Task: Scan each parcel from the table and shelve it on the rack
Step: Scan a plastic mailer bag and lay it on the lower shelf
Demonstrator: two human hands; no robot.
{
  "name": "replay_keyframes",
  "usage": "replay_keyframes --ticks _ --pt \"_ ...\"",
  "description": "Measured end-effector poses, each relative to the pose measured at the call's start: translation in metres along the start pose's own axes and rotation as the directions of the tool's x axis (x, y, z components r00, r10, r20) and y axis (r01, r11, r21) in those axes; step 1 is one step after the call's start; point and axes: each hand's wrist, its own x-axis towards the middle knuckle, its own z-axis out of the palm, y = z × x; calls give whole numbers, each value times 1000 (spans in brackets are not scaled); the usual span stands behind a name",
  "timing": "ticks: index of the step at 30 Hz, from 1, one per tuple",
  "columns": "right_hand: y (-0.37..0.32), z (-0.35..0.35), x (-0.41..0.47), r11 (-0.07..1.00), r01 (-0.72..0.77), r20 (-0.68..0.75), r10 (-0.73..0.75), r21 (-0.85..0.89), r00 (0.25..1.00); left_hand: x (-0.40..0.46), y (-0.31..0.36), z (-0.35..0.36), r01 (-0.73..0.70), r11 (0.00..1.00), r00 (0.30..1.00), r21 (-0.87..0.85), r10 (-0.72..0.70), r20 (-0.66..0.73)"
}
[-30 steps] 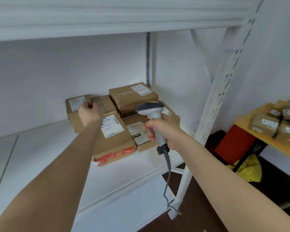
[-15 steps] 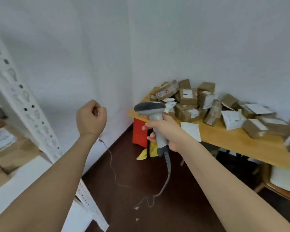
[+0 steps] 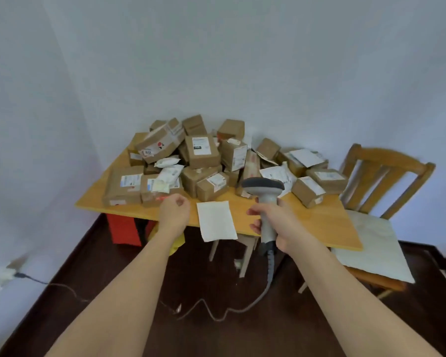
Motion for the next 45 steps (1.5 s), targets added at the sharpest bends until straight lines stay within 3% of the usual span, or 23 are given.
replay_keyframes --ticks 4,9,15,18,23,29,33,35,37,39,41,45 --pt "-11 11 78 998 -66 -43 65 -9 997 64 -31 47 316 949 926 13 -311 215" --pt "3 15 151 988 -150 -30 151 18 988 117 -77 97 619 779 766 -99 -571 296" --pt "25 8 212 973 -230 -4 230 -9 973 146 -108 150 806 543 591 -234 -735 333" --pt "35 -3 240 963 -270 6 270 -17 963 155 -120 169 832 486 551 -267 -774 311" --pt "39 -31 272 946 -319 60 322 -49 945 149 -121 196 801 546 595 -245 -772 225" --pt "1 -81 290 961 -275 102 275 -21 956 130 -79 213 605 735 779 -305 -626 36" --pt "-31 -113 301 981 -189 156 180 50 971 117 -49 227 234 972 956 -1 -230 -184" --pt "-41 -125 306 985 -154 169 140 73 976 105 -40 237 17 986 968 167 26 -250" --pt "-44 -134 310 988 -134 175 119 74 977 99 -47 253 -91 955 978 281 139 -155" --pt "-40 -142 314 992 -124 185 116 34 976 94 -65 272 -25 926 995 377 -14 99" --pt "-30 -149 319 991 -126 189 131 -38 973 87 -85 290 126 917 934 379 -238 265" --pt "-12 -161 328 975 -145 203 178 -167 963 76 -104 314 178 918 931 356 -273 240"
